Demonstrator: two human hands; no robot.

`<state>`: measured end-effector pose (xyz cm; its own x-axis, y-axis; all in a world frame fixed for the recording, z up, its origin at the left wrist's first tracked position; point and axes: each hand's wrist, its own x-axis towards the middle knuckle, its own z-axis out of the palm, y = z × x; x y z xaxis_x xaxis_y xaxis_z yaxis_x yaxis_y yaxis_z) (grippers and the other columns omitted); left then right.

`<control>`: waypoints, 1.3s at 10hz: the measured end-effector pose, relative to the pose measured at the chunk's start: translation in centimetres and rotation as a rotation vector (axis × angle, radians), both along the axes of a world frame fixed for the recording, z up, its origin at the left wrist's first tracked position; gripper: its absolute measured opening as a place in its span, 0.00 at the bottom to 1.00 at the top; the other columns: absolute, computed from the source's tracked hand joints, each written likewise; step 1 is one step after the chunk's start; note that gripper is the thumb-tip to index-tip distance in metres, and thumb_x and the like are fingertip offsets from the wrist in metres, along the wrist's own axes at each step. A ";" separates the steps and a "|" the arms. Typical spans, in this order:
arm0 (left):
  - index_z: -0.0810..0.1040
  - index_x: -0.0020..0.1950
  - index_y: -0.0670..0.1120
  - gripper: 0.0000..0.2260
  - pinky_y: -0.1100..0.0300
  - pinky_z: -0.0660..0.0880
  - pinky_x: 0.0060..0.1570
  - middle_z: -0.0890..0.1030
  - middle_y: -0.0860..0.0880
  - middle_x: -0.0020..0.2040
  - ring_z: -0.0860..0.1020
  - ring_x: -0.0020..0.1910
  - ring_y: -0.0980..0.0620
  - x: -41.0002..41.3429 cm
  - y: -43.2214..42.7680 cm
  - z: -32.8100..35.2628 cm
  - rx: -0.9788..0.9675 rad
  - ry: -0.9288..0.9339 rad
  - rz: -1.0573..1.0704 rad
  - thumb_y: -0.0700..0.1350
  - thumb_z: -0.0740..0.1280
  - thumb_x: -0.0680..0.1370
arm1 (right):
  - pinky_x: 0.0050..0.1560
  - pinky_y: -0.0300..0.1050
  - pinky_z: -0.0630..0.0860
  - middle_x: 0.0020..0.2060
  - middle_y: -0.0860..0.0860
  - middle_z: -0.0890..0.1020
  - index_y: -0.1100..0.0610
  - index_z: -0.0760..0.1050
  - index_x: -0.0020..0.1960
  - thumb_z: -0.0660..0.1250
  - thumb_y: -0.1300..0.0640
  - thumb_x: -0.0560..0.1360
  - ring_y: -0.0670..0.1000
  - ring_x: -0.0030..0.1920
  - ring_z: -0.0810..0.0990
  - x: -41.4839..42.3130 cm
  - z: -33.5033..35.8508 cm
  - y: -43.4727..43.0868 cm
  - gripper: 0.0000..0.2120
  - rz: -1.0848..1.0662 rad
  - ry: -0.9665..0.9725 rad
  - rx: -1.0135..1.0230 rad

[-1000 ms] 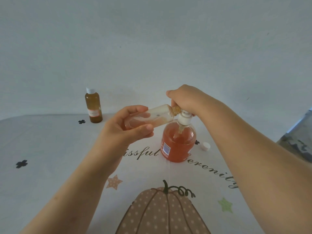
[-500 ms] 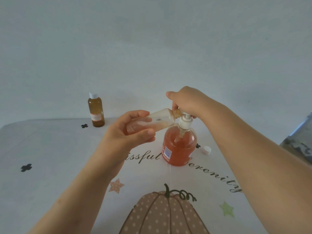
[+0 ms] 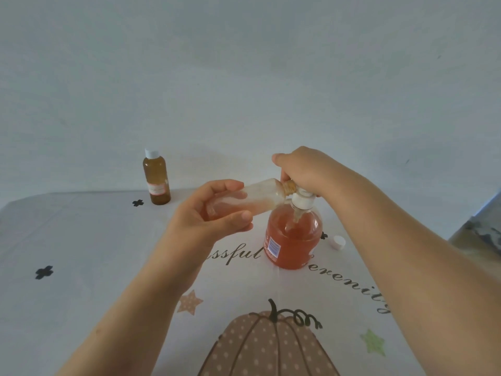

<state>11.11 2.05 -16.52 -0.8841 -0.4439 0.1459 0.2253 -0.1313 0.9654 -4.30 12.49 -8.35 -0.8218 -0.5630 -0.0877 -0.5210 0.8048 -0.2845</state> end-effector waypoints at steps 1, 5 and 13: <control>0.80 0.55 0.47 0.19 0.45 0.77 0.57 0.84 0.48 0.51 0.84 0.46 0.42 0.0 0.0 0.0 0.001 -0.003 0.002 0.39 0.74 0.65 | 0.55 0.51 0.74 0.50 0.58 0.79 0.64 0.76 0.58 0.51 0.58 0.83 0.58 0.49 0.76 0.1 -0.1 0.0 0.17 -0.048 -0.055 -0.026; 0.80 0.55 0.47 0.19 0.47 0.79 0.55 0.84 0.48 0.50 0.83 0.46 0.42 0.2 0.3 0.3 -0.019 0.024 -0.002 0.41 0.74 0.65 | 0.41 0.46 0.71 0.27 0.51 0.74 0.59 0.80 0.45 0.53 0.46 0.78 0.53 0.32 0.73 -0.3 0.6 -0.1 0.22 -0.132 -0.031 -0.132; 0.80 0.55 0.46 0.20 0.46 0.78 0.55 0.84 0.48 0.51 0.84 0.46 0.42 0.2 0.3 0.2 -0.001 0.017 0.007 0.41 0.74 0.64 | 0.41 0.46 0.68 0.35 0.55 0.75 0.65 0.79 0.55 0.54 0.60 0.77 0.54 0.37 0.72 -0.5 0.5 -0.2 0.17 -0.113 -0.067 -0.090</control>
<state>11.33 2.37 -16.34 -0.8782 -0.4503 0.1613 0.2424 -0.1283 0.9616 -4.82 12.31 -7.88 -0.8745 -0.4750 -0.0976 -0.4057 0.8269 -0.3895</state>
